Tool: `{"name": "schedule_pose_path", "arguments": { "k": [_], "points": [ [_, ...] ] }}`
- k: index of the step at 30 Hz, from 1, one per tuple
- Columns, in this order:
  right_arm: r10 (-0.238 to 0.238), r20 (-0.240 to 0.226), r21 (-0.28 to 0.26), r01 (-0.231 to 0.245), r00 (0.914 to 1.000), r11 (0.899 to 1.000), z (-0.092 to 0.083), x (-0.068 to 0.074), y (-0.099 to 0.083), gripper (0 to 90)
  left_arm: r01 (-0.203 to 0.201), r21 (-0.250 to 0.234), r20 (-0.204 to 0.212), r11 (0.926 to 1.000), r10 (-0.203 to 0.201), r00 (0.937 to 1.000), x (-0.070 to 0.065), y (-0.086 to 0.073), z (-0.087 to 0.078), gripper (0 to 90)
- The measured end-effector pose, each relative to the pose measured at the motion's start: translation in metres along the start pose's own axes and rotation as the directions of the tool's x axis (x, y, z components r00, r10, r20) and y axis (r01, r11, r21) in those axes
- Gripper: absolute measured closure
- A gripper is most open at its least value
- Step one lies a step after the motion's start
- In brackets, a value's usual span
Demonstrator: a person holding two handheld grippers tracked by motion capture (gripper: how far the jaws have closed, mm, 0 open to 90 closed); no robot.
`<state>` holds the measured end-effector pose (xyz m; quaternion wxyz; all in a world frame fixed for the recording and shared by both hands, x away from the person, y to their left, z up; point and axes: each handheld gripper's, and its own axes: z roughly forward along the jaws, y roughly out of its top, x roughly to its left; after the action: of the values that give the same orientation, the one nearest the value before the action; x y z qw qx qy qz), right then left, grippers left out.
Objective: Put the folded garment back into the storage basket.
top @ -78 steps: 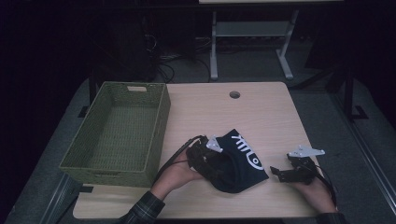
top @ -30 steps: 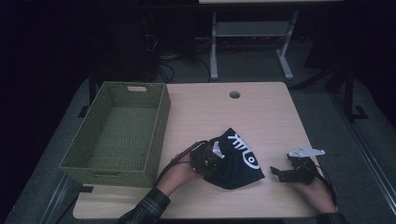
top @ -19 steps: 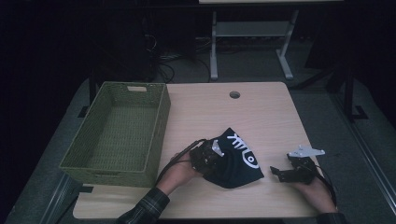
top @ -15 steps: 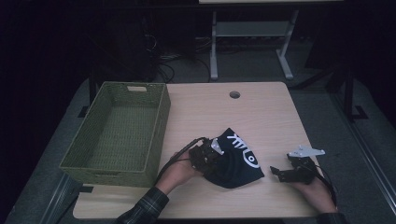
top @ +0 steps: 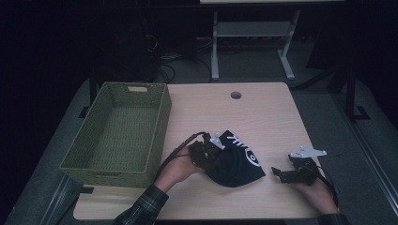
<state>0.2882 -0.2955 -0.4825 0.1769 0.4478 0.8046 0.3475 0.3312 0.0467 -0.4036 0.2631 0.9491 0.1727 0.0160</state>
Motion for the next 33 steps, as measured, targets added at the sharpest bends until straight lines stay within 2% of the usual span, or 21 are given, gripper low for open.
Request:
{"name": "schedule_pose_path", "arguments": {
  "k": [13,24,25,27,28,31,33],
  "points": [
    [0.0,0.0,-0.001,0.0,1.0,1.0,0.0,0.0,0.0,10.4,0.018,-0.042,0.007,0.9989,-0.018,0.9998,0.014,0.013,-0.038,70.3],
    [0.0,0.0,-0.001,0.0,1.0,1.0,0.0,0.0,0.0,10.4,0.019,-0.065,-0.033,0.9977,-0.021,0.9992,0.025,0.022,-0.072,70.3],
    [0.0,0.0,-0.001,0.0,1.0,1.0,0.0,0.0,0.0,10.4,0.022,-0.071,-0.044,0.9972,-0.025,0.9987,0.028,0.024,-0.08,70.4],
    [0.001,0.0,-0.001,-0.001,1.0,1.0,0.0,0.0,0.0,10.4,0.024,-0.074,-0.05,0.9969,-0.028,0.9984,0.029,0.024,-0.084,70.3],
    [0.001,0.0,-0.001,-0.001,1.0,1.0,0.0,0.0,0.0,10.4,0.028,-0.077,-0.061,0.9966,-0.033,0.9976,0.032,0.025,-0.092,70.3],
    [0.0,0.0,-0.001,0.0,1.0,1.0,0.0,0.0,0.0,10.5,0.03,-0.078,-0.07,0.9965,-0.036,0.9969,0.035,0.025,-0.1,70.3],
    [0.001,0.0,-0.001,-0.001,1.0,1.0,0.0,0.0,0.0,10.4,0.031,-0.076,-0.087,0.9966,-0.038,0.9955,0.04,0.024,-0.111,70.3]
  ]
}}
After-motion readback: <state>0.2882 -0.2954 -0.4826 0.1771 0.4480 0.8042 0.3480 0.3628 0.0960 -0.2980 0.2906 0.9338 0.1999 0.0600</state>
